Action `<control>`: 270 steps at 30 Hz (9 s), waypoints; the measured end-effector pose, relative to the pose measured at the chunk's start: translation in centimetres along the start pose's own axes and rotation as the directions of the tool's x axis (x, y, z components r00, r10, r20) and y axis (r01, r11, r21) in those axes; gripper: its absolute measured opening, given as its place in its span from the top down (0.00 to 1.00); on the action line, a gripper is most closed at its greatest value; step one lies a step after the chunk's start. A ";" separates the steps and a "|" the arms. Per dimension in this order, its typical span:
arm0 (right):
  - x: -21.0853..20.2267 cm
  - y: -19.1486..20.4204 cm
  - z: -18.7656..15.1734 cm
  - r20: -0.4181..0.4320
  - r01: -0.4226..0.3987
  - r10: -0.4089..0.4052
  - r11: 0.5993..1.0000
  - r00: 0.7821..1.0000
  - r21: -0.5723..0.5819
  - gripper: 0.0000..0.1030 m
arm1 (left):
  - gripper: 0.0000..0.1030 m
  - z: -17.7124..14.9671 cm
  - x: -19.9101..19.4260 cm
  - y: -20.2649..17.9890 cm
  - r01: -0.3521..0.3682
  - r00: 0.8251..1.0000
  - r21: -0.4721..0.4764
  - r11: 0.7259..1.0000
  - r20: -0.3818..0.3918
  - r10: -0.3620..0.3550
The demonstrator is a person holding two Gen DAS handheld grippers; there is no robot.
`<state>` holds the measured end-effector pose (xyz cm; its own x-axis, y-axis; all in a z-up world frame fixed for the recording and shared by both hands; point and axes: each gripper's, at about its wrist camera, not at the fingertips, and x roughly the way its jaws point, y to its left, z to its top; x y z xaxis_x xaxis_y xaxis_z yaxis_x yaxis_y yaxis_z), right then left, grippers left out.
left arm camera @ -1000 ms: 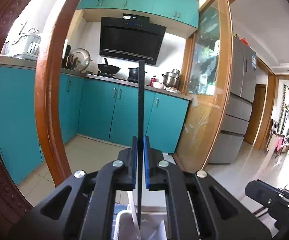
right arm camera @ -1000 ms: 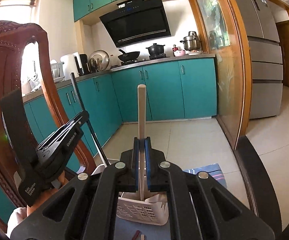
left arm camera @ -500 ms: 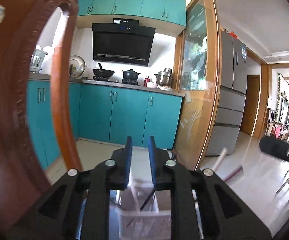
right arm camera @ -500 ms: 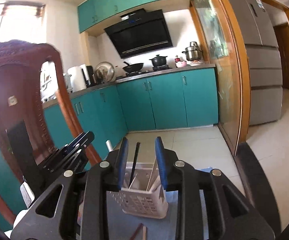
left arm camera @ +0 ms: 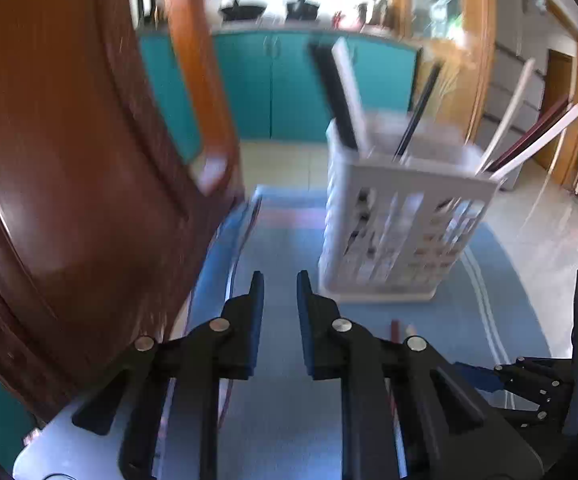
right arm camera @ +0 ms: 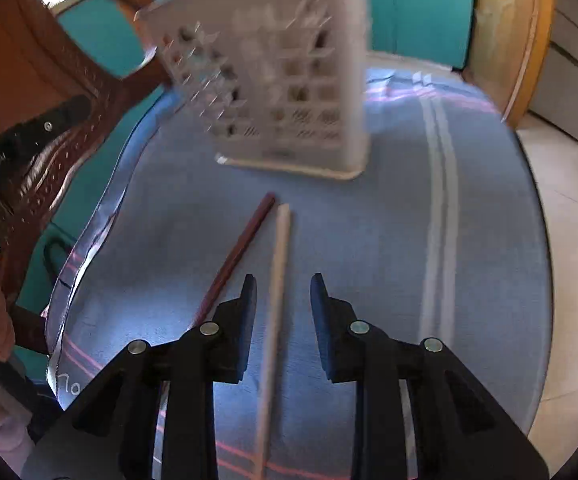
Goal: Organize utensils
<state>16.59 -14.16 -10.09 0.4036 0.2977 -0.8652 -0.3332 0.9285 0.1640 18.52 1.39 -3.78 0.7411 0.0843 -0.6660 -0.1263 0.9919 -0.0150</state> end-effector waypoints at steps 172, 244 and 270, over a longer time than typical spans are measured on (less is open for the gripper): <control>-18.9 1.4 6.2 0.763 0.030 -0.060 0.998 0.644 0.053 0.48 | 0.67 7.6 -10.3 -1.0 0.175 0.875 -0.018 0.984 0.461 -0.147; -13.5 1.0 -6.5 0.689 0.324 -0.278 0.944 0.670 0.066 0.03 | 0.03 -7.6 -11.2 -2.4 -0.018 0.922 0.105 0.994 0.386 -0.024; -13.5 1.0 -6.4 0.689 0.323 -0.277 0.944 0.670 0.065 0.03 | 0.03 -8.0 -11.5 -2.8 -0.028 0.919 0.103 0.994 0.394 -0.015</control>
<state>5.30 -18.68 -1.25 0.9496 0.0955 -0.2986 -0.1290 0.9871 -0.0944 5.08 -3.07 -2.08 0.9429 0.1001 -0.3175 -0.0784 0.9937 0.0804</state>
